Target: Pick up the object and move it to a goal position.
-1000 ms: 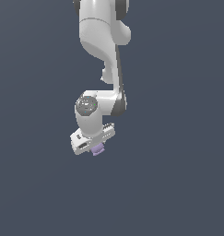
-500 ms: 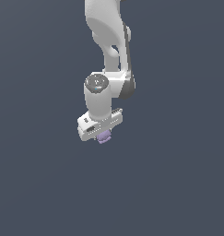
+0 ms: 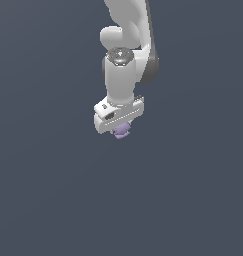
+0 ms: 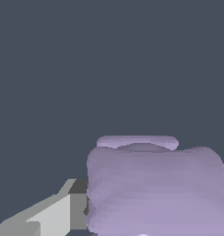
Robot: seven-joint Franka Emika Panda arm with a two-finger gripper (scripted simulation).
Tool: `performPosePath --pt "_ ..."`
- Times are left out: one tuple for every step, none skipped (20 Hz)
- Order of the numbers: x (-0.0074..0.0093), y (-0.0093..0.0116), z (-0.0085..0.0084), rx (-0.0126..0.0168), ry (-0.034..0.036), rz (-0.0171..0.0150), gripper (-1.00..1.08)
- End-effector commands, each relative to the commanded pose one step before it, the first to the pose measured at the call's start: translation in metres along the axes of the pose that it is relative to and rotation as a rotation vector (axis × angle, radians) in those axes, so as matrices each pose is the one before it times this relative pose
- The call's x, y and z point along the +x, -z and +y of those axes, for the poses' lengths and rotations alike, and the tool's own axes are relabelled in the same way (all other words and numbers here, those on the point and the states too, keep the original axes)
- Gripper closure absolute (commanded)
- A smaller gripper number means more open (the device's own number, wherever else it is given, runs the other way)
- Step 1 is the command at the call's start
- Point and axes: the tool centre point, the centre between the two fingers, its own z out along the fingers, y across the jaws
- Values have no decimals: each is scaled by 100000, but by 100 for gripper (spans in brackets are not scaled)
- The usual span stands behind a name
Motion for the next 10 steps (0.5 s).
performPosePath --pt "-362 1362 -1168 2 -50 -55 108" --pt "-96 467 -386 0 0 0 108" --pt "-85 431 -355 0 0 0 108" --pt "-75 395 -324 0 0 0 108" --pt "-65 357 -291 0 0 0 108" --pt "-68 329 -244 48 -9 49 108" --pt "-46 279 -226 0 0 0 108" --pt "-38 238 -192 0 0 0 108" --pt "-30 196 -158 0 0 0 108" --pt "-23 154 -123 0 0 0 108"
